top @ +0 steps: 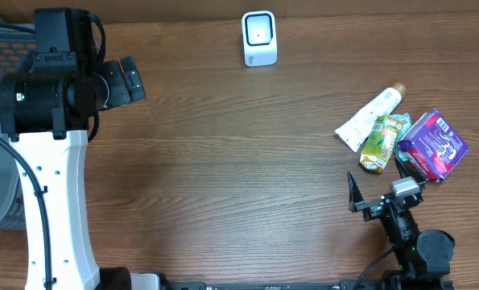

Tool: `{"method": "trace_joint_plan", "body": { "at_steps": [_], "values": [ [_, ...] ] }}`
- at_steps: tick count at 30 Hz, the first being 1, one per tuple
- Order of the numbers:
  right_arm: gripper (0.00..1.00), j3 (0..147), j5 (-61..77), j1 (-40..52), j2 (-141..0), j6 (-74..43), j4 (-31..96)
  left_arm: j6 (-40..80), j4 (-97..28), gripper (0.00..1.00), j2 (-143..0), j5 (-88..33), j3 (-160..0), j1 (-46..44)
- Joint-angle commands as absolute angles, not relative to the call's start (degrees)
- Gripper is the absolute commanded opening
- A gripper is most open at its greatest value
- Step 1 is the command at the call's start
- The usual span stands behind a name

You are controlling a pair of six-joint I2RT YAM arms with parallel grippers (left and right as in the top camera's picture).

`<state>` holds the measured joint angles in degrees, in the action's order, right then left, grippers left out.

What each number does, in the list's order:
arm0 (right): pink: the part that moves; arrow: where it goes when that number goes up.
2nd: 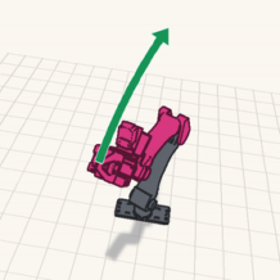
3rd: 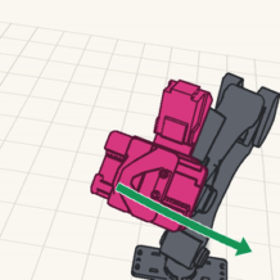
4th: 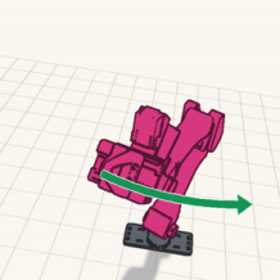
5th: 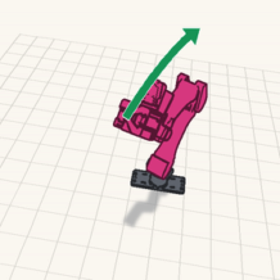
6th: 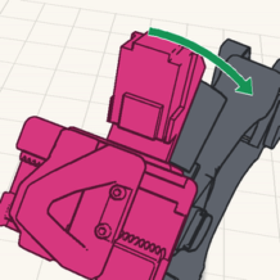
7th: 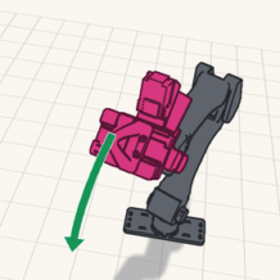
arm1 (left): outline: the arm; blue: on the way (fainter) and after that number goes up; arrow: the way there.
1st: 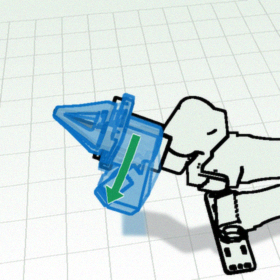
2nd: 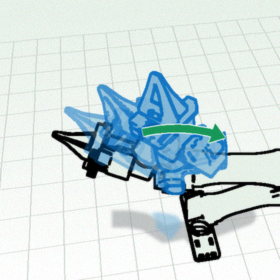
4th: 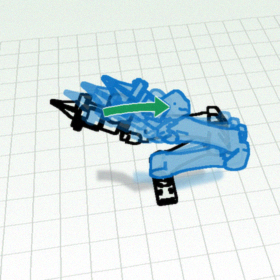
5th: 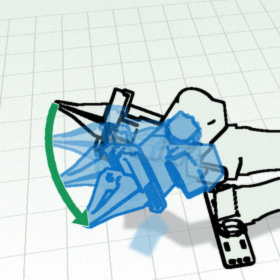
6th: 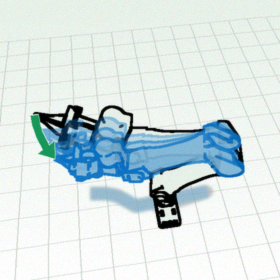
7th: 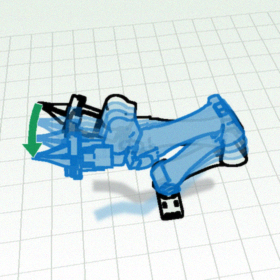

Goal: Scan the item barcode

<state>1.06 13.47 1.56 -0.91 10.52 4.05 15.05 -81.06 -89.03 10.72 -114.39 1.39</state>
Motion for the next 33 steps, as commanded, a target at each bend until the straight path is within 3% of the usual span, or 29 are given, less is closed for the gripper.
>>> {"method": "trace_joint_plan", "body": {
  "at_steps": [1, 10, 24, 33],
  "values": [
    [1.00, 0.5, 13.1, 1.9, -0.2, 10.3, 3.6, 15.9, -81.0, 0.99, -88.1, 10.5, -115.2, 1.4],
    [1.00, 0.5, 13.1, 1.9, -0.2, 10.3, 3.6, 15.8, -77.3, 1.00, -82.3, 10.5, -108.7, 1.3],
    [1.00, 0.5, 13.1, 1.9, -0.2, 10.3, 3.6, 0.3, -24.2, 0.99, -43.5, 1.5, -47.8, 1.6],
    [1.00, 0.5, 13.1, 1.9, -0.2, 10.3, 3.6, -1.6, -2.9, 1.00, -21.6, 1.4, -19.9, 1.6]
  ]
}}
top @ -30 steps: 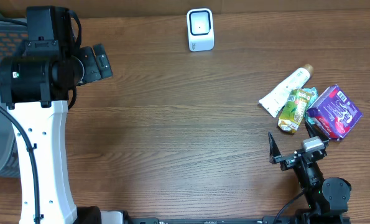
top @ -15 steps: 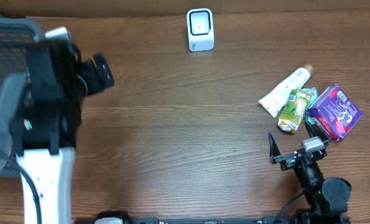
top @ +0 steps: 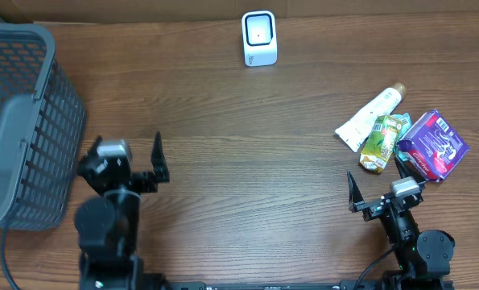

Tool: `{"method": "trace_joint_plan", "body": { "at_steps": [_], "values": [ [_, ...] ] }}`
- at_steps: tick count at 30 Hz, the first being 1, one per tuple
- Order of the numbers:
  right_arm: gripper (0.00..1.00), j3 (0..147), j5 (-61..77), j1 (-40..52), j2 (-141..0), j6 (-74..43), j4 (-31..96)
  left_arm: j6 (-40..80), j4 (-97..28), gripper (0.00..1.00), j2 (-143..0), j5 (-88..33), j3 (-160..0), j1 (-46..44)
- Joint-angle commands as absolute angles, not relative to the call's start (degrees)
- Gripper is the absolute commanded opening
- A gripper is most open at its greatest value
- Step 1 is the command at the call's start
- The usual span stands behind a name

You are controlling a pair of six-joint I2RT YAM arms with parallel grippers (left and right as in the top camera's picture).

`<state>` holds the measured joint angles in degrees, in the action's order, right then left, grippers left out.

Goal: Scan the item barcode

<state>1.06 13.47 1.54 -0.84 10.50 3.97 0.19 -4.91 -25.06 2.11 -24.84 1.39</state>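
Note:
The white barcode scanner [top: 259, 38] stands at the far middle of the table. Three items lie at the right: a white tube [top: 369, 119], a green pouch [top: 381, 141] and a purple packet [top: 434, 145]. Just in front of them my right gripper [top: 379, 184] is open and holds nothing; one finger is close to the purple packet's near edge. At the near left my left gripper [top: 125, 159] sits low over the table, open and empty.
A grey mesh basket [top: 22, 121] stands at the left edge of the table, right beside the left arm. A cardboard wall runs along the back behind the scanner.
The left arm was raised high near the camera, covering the left of the view. Now it is low at the near left, and the basket shows. The right arm and the items have not moved.

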Motion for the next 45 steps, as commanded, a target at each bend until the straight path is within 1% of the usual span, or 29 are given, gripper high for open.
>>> {"method": "trace_joint_plan", "body": {
  "at_steps": [1, 7, 16, 17, 20, 45],
  "values": [
    [1.00, 0.5, 13.1, 1.9, -0.2, 10.3, 3.6, -1.6, -1.5, 1.00, -19.9, 1.4, -17.6, 1.6],
    [1.00, 0.5, 13.1, 1.9, -0.2, 10.3, 3.6, -1.6, 2.1, 0.99, -11.1, 0.7, -8.6, 1.4],
    [1.00, 0.5, 13.1, 1.9, -0.2, 10.3, 3.6, -4.1, 1.9, 1.00, -1.0, -0.3, -0.2, 1.3],
    [1.00, 0.5, 13.1, 1.9, -0.2, 10.3, 3.6, -4.3, -0.1, 0.99, -0.3, -0.8, -0.2, 1.3],
    [1.00, 0.5, 13.1, 1.9, -0.2, 10.3, 3.6, -4.6, -4.8, 0.99, -0.2, -0.7, -0.3, 1.3],
    [1.00, 0.5, 13.1, 1.9, -0.2, 10.3, 3.6, -4.3, -4.4, 1.00, -0.3, -1.1, -0.3, 1.3]
  ]
}}
